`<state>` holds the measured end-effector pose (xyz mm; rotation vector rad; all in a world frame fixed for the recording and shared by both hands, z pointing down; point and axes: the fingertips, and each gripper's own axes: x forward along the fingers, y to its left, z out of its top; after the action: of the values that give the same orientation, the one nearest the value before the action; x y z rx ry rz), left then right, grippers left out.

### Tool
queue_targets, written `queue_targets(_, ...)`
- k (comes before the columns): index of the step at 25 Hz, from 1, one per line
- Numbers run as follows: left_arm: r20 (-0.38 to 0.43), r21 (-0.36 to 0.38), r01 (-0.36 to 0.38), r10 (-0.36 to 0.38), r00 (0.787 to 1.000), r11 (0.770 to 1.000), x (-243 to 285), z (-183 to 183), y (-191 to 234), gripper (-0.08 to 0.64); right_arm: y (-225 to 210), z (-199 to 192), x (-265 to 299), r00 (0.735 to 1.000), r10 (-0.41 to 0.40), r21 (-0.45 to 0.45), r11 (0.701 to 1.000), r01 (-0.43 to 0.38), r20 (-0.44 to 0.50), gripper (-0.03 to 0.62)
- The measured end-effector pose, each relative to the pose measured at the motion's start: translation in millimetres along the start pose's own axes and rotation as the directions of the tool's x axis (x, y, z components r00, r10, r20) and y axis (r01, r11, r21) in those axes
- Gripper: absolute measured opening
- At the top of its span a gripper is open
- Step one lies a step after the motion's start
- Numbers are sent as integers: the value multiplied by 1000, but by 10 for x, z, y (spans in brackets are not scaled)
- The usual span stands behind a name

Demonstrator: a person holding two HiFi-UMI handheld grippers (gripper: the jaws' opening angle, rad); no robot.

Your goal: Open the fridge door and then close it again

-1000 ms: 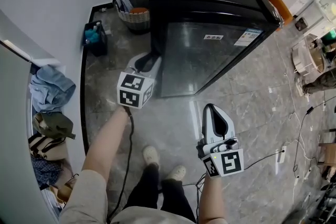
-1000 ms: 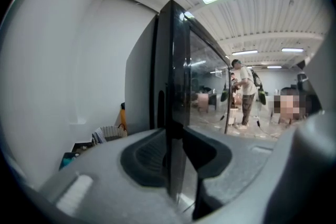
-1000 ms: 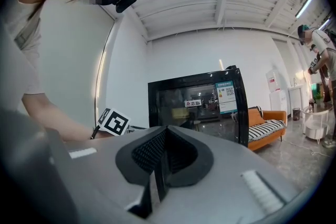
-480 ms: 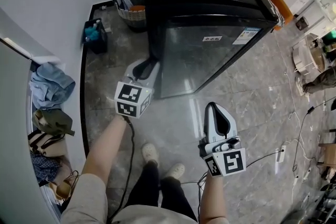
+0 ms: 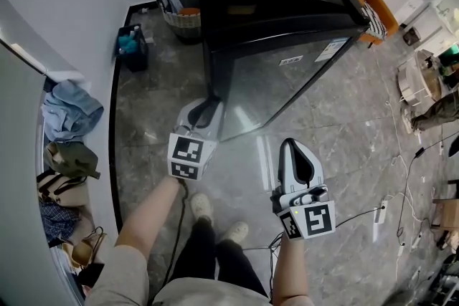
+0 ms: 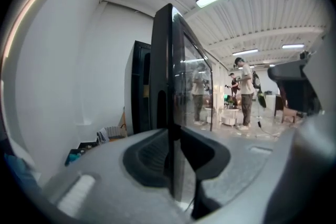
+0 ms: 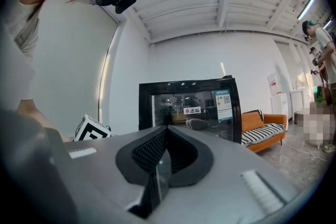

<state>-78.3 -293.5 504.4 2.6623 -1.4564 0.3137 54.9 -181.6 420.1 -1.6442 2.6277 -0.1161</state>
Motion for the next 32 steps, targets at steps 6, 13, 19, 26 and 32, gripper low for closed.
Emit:
queue_targets(6,9,-12,-49,49,999,999,-197,-37,-302,67,-29,62,-232,1000,-4,-7,1000,4,9,-11)
queue_targets(13,0,-21,-48,48,999,999,-357,-56,-637,60,-118,128,-530,1000,-21,-6,1000,21,19,-11)
queue_targets(19,-4,-26,-61,61,998,998,-449,-84,-897,55,-173,141,-767,999,-30,-4,1000,30,26,-12)
queue_targets(26,-8,-26,-56,56,998,998,-526,-83,-1183,49,-245,185,-968,999,-38,-2,999,38,34,-11)
queue_targets(32,-6,-15,-41,41,999,999,-587,-91,-1413,44,-300,222,-1099,998,-49,-4,999,49,41,-11)
